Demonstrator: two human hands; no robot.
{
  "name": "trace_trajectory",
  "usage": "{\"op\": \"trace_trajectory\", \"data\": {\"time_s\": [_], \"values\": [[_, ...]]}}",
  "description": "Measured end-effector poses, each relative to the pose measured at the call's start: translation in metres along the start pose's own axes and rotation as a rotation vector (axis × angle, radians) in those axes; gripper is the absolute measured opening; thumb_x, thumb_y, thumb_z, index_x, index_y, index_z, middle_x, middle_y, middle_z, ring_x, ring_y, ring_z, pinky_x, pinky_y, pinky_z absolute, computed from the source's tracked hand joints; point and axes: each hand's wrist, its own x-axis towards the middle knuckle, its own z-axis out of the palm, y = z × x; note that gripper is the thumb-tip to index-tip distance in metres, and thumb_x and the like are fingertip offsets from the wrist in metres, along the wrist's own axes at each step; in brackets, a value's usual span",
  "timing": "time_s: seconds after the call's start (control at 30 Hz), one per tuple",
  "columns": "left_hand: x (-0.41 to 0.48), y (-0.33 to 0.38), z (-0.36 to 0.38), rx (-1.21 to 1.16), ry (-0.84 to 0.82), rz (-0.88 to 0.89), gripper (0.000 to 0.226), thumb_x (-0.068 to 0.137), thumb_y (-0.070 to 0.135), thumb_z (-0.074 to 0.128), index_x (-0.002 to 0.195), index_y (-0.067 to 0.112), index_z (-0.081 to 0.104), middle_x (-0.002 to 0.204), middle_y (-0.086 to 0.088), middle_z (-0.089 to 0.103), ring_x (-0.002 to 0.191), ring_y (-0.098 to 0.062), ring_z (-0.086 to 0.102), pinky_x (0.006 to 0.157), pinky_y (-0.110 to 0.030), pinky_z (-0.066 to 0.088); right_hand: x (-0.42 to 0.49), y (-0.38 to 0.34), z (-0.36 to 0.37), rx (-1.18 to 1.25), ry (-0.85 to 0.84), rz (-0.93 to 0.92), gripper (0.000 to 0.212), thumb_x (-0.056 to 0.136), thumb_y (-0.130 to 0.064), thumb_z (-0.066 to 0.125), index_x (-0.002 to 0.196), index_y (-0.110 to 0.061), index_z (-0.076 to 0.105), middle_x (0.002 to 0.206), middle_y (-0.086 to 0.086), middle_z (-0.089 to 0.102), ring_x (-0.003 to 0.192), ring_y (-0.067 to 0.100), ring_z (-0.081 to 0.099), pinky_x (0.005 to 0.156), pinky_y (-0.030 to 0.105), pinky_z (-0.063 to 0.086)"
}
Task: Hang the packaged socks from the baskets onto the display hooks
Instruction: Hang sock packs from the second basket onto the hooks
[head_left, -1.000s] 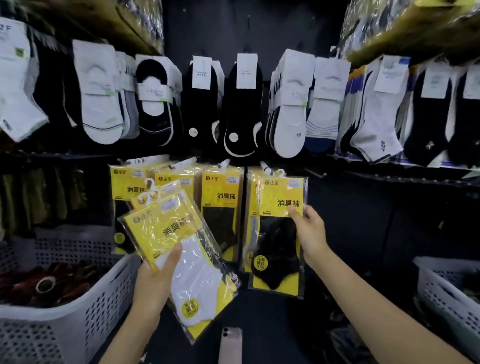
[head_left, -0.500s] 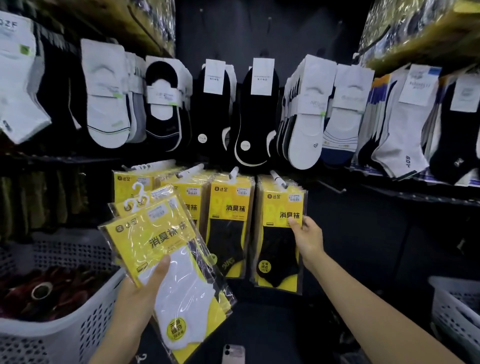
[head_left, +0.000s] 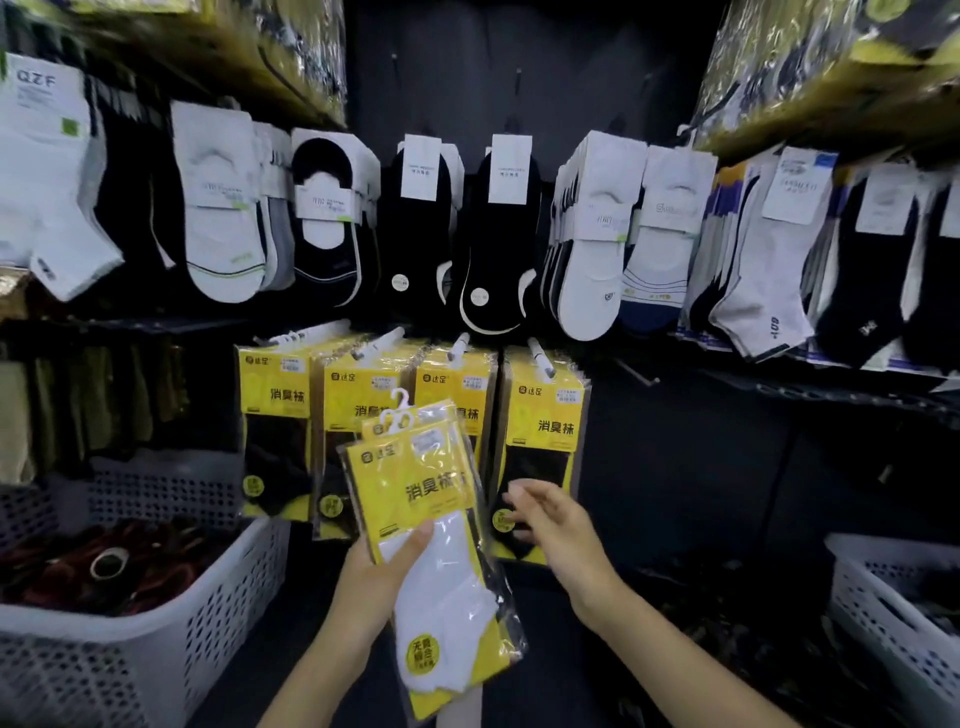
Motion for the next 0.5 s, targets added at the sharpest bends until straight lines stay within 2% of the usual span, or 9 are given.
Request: {"op": "trace_trajectory", "data": {"time_s": [0.13, 0.23, 0.33, 0.4, 0.5], "values": [[-0.001, 0.004, 0.032, 0.034, -0.010, -0.011, 0.028, 0.072, 0.030, 0.076, 0.098, 0.024, 0.067, 0.089, 0.007, 0.075, 0.076, -0.006, 0.071, 0.054, -0.016, 0.052, -0.012, -0.012, -0.001, -0.032, 0.038, -0.092, 0.019, 0.084, -0.025, 0.071, 0.100, -0.017, 0.066, 0.098, 0.001, 0.068, 0.092, 0.016, 0.064, 0.072, 0.019, 0.052], [0.003, 0.010, 0.050, 0.111, 0.007, 0.022, 0.045, 0.055, 0.037, 0.084, 0.095, 0.025, 0.067, 0.082, 0.012, 0.074, 0.073, -0.003, 0.070, 0.054, -0.015, 0.051, -0.017, -0.018, -0.013, -0.011, 0.062, -0.125, 0.025, 0.078, -0.029, 0.076, 0.096, -0.014, 0.066, 0.092, 0.005, 0.071, 0.088, 0.019, 0.066, 0.070, 0.021, 0.054], [0.007, 0.016, 0.069, 0.146, -0.074, 0.069, 0.041, 0.058, 0.032, 0.086, 0.093, 0.024, 0.067, 0.077, 0.017, 0.073, 0.069, 0.000, 0.069, 0.050, -0.011, 0.049, -0.017, -0.019, -0.032, 0.029, 0.116, -0.101, 0.029, 0.077, -0.027, 0.077, 0.093, -0.005, 0.067, 0.092, 0.016, 0.070, 0.088, 0.026, 0.066, 0.078, 0.036, 0.055], [0.009, 0.019, 0.080, 0.133, -0.134, 0.085, 0.035, 0.065, 0.041, 0.077, 0.095, 0.026, 0.066, 0.080, 0.018, 0.073, 0.072, 0.001, 0.069, 0.052, -0.009, 0.048, -0.017, -0.017, -0.047, 0.090, 0.137, -0.079, 0.030, 0.077, -0.026, 0.075, 0.092, -0.001, 0.064, 0.091, 0.014, 0.071, 0.086, 0.022, 0.067, 0.080, 0.037, 0.055], [0.015, 0.023, 0.089, 0.171, -0.169, 0.111, 0.030, 0.074, 0.056, 0.053, 0.095, 0.037, 0.063, 0.082, 0.024, 0.071, 0.077, 0.011, 0.064, 0.060, -0.001, 0.044, -0.014, -0.013, -0.078, 0.180, 0.203, -0.006, 0.025, 0.086, -0.022, 0.068, 0.092, 0.001, 0.060, 0.089, 0.013, 0.071, 0.081, 0.020, 0.064, 0.080, 0.038, 0.050]]}}
